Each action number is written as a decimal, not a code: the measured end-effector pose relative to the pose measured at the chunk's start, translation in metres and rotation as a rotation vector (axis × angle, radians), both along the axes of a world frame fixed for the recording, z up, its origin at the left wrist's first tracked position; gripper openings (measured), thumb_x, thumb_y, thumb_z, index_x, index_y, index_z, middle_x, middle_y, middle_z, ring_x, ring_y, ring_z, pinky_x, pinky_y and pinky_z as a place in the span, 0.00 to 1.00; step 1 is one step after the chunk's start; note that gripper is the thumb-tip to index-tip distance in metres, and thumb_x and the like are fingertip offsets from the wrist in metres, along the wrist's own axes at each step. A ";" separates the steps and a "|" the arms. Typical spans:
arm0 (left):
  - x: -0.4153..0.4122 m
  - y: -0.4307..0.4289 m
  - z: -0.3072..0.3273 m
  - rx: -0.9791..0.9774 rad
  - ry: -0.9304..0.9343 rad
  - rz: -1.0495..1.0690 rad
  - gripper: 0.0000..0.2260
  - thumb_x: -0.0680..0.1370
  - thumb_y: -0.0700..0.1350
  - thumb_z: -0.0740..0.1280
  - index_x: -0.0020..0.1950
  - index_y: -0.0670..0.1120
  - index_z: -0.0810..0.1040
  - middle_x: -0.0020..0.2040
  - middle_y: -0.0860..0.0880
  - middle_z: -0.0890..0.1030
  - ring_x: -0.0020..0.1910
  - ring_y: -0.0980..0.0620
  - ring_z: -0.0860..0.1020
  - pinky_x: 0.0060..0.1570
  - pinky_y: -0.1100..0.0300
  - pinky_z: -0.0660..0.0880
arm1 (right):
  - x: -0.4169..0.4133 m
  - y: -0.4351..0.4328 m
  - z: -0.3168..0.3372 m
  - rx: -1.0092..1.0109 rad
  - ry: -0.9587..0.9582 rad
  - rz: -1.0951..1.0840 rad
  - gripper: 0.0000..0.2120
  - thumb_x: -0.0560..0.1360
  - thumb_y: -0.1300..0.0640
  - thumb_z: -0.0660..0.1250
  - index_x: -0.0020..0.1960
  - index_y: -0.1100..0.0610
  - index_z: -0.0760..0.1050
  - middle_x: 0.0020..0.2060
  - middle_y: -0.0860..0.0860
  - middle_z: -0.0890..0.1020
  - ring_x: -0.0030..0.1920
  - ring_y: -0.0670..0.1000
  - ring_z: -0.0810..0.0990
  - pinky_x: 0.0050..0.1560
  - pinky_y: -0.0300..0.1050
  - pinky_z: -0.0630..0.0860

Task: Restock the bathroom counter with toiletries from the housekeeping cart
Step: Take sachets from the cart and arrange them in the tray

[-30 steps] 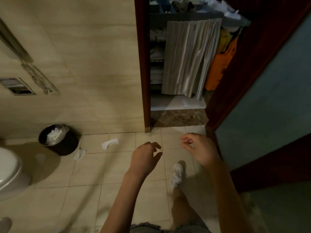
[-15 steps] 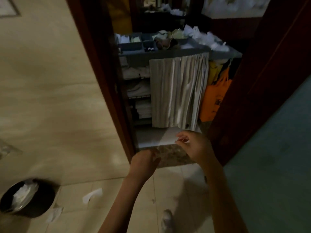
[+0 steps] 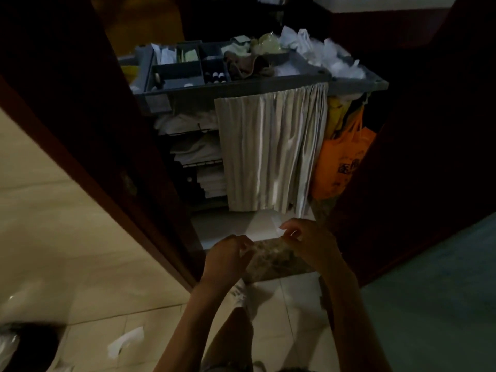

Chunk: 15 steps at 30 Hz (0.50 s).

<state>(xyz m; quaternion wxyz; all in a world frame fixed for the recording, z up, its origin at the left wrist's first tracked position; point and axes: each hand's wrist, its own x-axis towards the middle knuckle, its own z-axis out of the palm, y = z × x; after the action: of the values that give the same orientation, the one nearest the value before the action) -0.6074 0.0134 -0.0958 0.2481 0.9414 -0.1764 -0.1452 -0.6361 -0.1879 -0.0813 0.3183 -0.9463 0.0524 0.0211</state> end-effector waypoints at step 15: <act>0.288 -0.075 0.035 -0.103 -0.187 0.046 0.10 0.79 0.52 0.64 0.60 0.55 0.78 0.54 0.56 0.81 0.53 0.57 0.78 0.45 0.66 0.67 | 0.268 -0.057 0.040 -0.025 -0.032 -0.089 0.13 0.77 0.52 0.67 0.62 0.49 0.77 0.54 0.45 0.81 0.53 0.43 0.78 0.54 0.41 0.76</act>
<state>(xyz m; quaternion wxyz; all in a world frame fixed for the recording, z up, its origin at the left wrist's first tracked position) -0.3192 -0.0612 -0.0604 0.2820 0.9406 -0.1846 -0.0416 -0.3683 -0.2450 -0.0409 0.3077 -0.9472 0.0899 -0.0088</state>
